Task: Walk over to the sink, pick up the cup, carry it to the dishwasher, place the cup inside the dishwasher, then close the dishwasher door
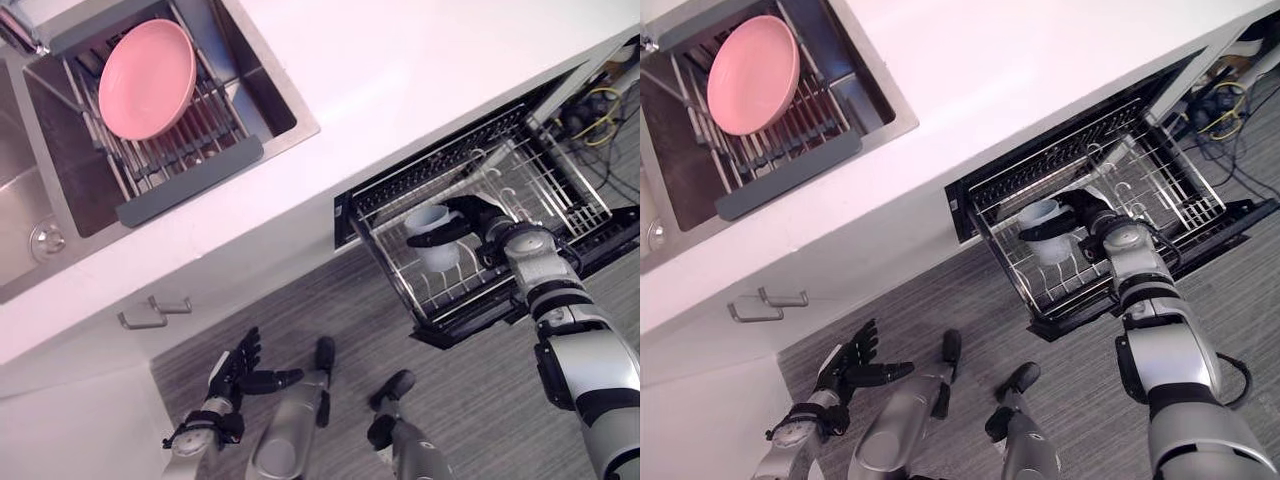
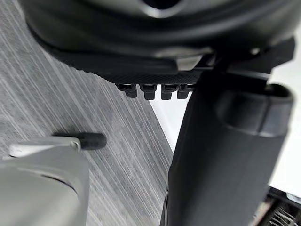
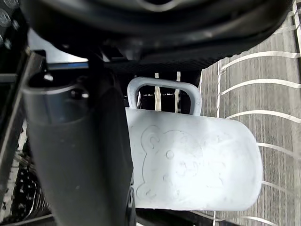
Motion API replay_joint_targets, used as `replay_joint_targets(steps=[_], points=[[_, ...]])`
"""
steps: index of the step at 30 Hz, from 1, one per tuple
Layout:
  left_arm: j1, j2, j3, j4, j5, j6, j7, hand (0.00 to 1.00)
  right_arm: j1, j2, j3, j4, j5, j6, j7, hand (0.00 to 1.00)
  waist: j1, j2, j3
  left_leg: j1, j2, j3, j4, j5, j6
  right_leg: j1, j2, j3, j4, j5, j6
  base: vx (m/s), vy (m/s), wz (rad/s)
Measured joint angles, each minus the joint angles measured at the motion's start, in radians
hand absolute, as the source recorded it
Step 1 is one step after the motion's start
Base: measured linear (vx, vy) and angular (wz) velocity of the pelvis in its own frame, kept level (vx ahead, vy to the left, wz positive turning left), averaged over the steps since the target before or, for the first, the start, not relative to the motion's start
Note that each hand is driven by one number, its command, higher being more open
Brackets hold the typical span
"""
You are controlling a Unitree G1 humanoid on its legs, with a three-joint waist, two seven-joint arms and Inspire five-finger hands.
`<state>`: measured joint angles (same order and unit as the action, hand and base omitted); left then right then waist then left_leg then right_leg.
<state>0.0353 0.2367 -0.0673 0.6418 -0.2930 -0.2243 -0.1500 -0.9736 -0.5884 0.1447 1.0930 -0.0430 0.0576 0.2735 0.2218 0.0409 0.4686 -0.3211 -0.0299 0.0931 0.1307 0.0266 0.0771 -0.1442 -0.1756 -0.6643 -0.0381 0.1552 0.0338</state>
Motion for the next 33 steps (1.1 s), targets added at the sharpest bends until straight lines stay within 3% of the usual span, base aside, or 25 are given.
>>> replay_joint_targets(steps=[3, 4, 18, 22, 33], points=[[-0.001, 0.0, 0.0, -0.001, 0.0, 0.0, 0.009, 1.0, -0.001, 0.003, 0.002, 0.0, 0.0, -0.004, 0.003, 0.0, 0.013, 0.001, 0.001, -0.007, 0.007, -0.01, 0.01, 0.0, 0.0, 0.0, 0.006, -0.005, 0.002, -0.007, -0.009, 0.02, 0.003, 0.07], [-0.002, 0.0, 0.0, -0.001, 0.0, 0.0, 0.016, 1.0, -0.002, 0.005, 0.012, 0.0, 0.001, -0.006, 0.002, 1.0, 0.013, 0.0, 0.001, -0.012, 0.009, -0.014, 0.016, 0.0, 0.0, 0.0, 0.008, -0.008, 0.002, -0.01, -0.014, 0.02, -0.003, 0.09], [-0.012, -0.003, 0.0, 0.01, 0.089, 0.001, 0.041, 1.0, 0.005, 0.051, 0.013, -0.006, 0.096, -0.005, 0.059, 1.0, 0.025, -0.011, 0.008, 0.017, 0.011, -0.03, 0.017, 0.001, -0.005, 0.04, 0.014, -0.025, 0.002, -0.032, -0.013, 0.01, 0.022, 0.03], [-0.011, -0.017, 0.002, 0.074, 0.101, 0.0, 0.043, 1.0, 0.113, 0.068, -0.071, -0.16, 0.223, -0.028, 0.073, 1.0, 0.021, -0.025, 0.007, 0.052, 0.012, -0.027, -0.007, 0.002, -0.013, 0.062, 0.014, -0.022, 0.002, -0.04, -0.009, 0.01, 0.021, -0.02], [0.037, -0.034, 0.102, 0.139, 0.139, -0.013, 0.084, 1.0, 0.525, 0.289, -0.144, -0.606, 0.277, -0.044, 0.069, 1.0, -0.045, -0.133, -0.041, 0.145, 0.016, 0.025, -0.092, 0.012, -0.022, 0.088, 0.017, 0.04, -0.009, -0.046, 0.011, 0.05, 0.016, -0.14]])
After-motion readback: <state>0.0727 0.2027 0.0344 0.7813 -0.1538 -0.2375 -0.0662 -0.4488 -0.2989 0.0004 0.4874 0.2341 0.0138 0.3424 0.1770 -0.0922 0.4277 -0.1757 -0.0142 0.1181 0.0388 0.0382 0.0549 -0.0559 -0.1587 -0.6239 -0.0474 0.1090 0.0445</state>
